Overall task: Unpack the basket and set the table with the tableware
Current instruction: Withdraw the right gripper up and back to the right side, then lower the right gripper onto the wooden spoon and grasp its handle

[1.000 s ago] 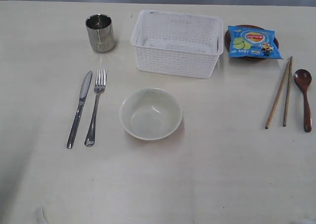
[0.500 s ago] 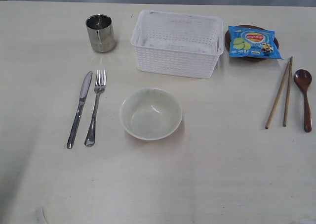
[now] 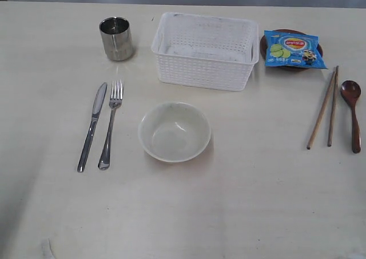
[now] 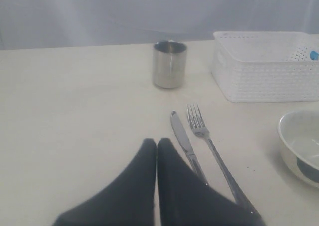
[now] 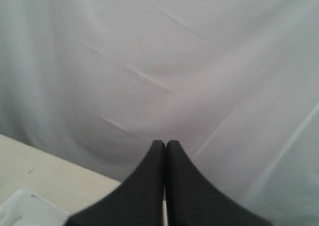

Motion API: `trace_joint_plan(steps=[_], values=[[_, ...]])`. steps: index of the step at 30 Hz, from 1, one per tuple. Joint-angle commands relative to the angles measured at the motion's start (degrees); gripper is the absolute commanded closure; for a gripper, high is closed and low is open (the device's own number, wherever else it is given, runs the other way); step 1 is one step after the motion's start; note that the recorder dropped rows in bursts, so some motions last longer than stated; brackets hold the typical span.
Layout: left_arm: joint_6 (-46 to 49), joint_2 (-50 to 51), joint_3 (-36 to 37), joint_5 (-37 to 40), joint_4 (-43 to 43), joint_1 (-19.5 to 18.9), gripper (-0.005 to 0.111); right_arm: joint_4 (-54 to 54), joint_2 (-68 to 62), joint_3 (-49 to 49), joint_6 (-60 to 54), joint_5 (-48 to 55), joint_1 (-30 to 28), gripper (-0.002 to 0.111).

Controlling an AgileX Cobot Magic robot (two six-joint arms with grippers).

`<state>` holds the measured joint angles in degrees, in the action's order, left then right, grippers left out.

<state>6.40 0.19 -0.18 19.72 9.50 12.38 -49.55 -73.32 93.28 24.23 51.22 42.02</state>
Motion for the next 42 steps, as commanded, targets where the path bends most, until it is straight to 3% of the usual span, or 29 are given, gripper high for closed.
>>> trace_joint_plan(steps=[1,6,14,22,24,27,29,31,34,42], values=[[-0.04,-0.19,0.18,-0.10,-0.04,0.33,0.107,0.42,3.85,-16.36,3.18,-12.40,-8.17,0.109],[-0.04,-0.19,0.18,-0.10,-0.04,0.33,0.107,3.08,7.53,-36.84,10.59,-35.53,-17.97,0.109],[-0.04,-0.19,0.18,-0.10,-0.04,0.33,0.107,3.03,7.78,-48.49,10.59,-48.10,-18.54,0.109],[-0.04,-0.19,0.18,-0.10,-0.04,0.33,0.107,1.62,7.66,-49.73,10.47,-43.87,-19.59,0.109],[-0.04,-0.19,0.18,-0.10,-0.04,0.33,0.107,1.67,6.41,-49.73,14.37,-43.22,-24.42,0.109],[-0.04,-0.19,0.18,-0.10,-0.04,0.33,0.107,8.42,1.99,-50.01,28.06,-40.73,-37.59,0.109],[-0.04,-0.19,0.18,-0.10,-0.04,0.33,0.107,16.48,-0.11,-52.33,28.83,-39.95,-44.68,0.109],[-0.04,-0.19,0.18,-0.10,-0.04,0.33,0.107,16.75,-0.77,-56.59,28.83,-44.68,-48.16,0.109],[-0.04,-0.19,0.18,-0.10,-0.04,0.33,0.107,16.75,-0.92,-60.78,26.37,-51.22,-49.05,0.109],[-0.04,-0.19,0.18,-0.10,-0.13,0.33,0.107,16.66,-0.92,-61.35,23.81,-44.61,-49.05,0.109]])
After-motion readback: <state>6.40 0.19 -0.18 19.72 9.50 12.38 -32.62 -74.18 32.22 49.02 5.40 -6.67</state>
